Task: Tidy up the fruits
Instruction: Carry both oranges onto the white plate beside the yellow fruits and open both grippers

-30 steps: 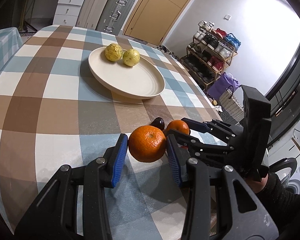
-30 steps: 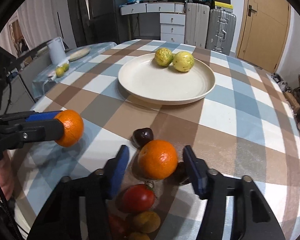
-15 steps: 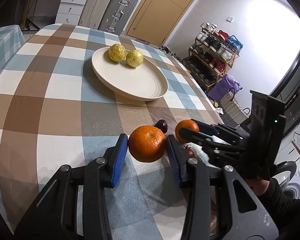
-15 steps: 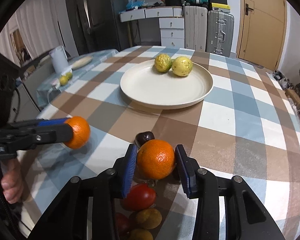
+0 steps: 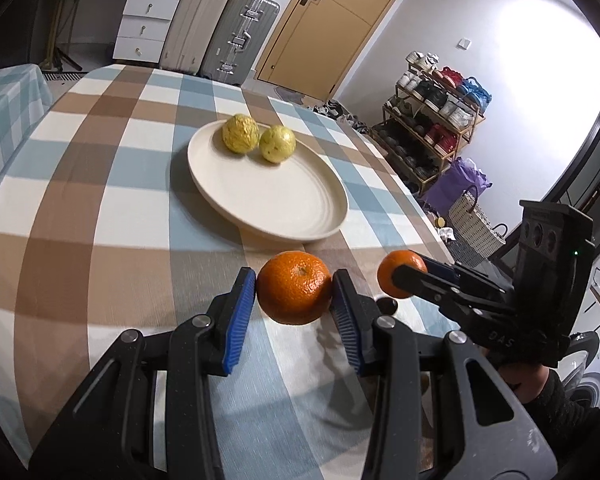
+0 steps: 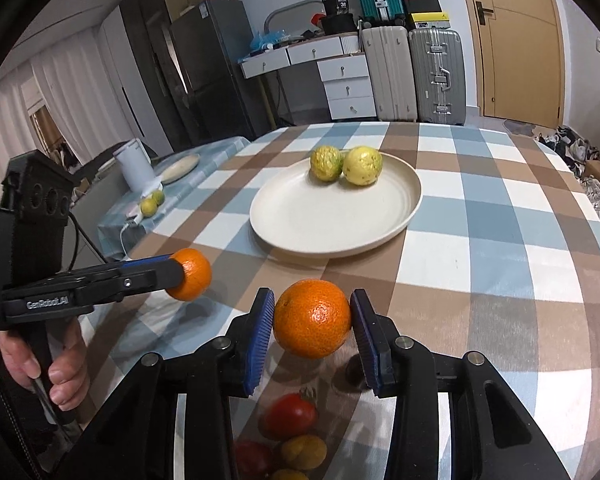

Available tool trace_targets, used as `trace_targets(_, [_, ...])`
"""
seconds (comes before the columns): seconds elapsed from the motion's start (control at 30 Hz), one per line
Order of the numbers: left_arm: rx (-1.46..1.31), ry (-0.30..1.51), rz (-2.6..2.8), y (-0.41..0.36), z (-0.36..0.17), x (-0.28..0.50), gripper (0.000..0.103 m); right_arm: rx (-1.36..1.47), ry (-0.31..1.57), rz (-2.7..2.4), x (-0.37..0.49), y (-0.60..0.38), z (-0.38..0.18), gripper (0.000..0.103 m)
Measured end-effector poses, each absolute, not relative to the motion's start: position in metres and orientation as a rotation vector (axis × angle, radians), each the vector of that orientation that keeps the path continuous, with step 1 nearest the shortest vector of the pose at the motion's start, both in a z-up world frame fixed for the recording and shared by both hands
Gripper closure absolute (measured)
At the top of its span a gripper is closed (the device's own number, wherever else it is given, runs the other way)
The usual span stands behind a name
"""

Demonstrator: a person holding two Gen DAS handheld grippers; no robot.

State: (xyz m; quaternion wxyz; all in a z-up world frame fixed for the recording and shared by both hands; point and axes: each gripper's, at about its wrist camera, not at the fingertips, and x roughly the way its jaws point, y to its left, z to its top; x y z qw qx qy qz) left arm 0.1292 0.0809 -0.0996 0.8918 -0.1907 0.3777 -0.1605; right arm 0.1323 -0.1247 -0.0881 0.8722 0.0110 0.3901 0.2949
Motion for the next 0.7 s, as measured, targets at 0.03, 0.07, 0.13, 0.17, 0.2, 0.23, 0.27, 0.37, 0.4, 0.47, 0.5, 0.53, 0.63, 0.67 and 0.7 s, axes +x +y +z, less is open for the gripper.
trace_targets(0.03, [-0.394,0.78,-0.33,0.082,-0.098,0.132,0.066,0.035,0.815,0.621,0.135,-0.126,-0.087,0.063])
trace_targets(0.07, [-0.391,0.777,-0.327,0.083,-0.096,0.137,0.066,0.047,0.816,0.626,0.138,-0.126,-0.086,0.063])
trace_targets(0.13, [-0.385,0.771,-0.32,0.085,-0.093,0.146,0.066,0.06,0.813,0.629,0.145,-0.126,-0.084,0.063])
trace_targets(0.17, [-0.382,0.768,-0.316,0.087,-0.091,0.152,0.066,0.067,0.811,0.633,0.149,-0.126,-0.082,0.063])
trace_targets(0.2, [-0.38,0.766,-0.314,0.088,-0.09,0.155,0.066,0.078,0.811,0.64,0.153,-0.125,-0.08,0.063])
trace_targets(0.23, [-0.377,0.764,-0.312,0.089,-0.09,0.161,0.066,0.086,0.812,0.646,0.159,-0.123,-0.078,0.063])
trace_targets(0.27, [-0.372,0.763,-0.307,0.091,-0.089,0.168,0.066,0.09,0.811,0.649,0.164,-0.121,-0.076,0.063])
trace_targets(0.37, [-0.354,0.754,-0.28,0.095,-0.087,0.187,0.066,0.098,0.807,0.659,0.18,-0.113,-0.07,0.063])
trace_targets(0.4, [-0.348,0.747,-0.267,0.097,-0.085,0.194,0.066,0.101,0.806,0.662,0.186,-0.109,-0.068,0.063])
trace_targets(0.47, [-0.352,0.74,-0.255,0.101,-0.084,0.206,0.066,0.11,0.806,0.672,0.198,-0.102,-0.065,0.063])
trace_targets(0.5, [-0.353,0.745,-0.245,0.103,-0.085,0.215,0.066,0.113,0.806,0.678,0.205,-0.098,-0.063,0.063])
trace_targets(0.53, [-0.353,0.749,-0.239,0.104,-0.086,0.221,0.066,0.114,0.807,0.683,0.212,-0.093,-0.062,0.063])
trace_targets(0.63, [-0.329,0.789,-0.196,0.107,-0.093,0.243,0.066,0.117,0.815,0.702,0.233,-0.08,-0.058,0.063])
trace_targets(0.67, [-0.33,0.797,-0.202,0.107,-0.095,0.248,0.066,0.116,0.821,0.703,0.241,-0.076,-0.058,0.063])
trace_targets(0.7, [-0.331,0.801,-0.211,0.108,-0.097,0.252,0.066,0.117,0.829,0.705,0.248,-0.072,-0.058,0.063])
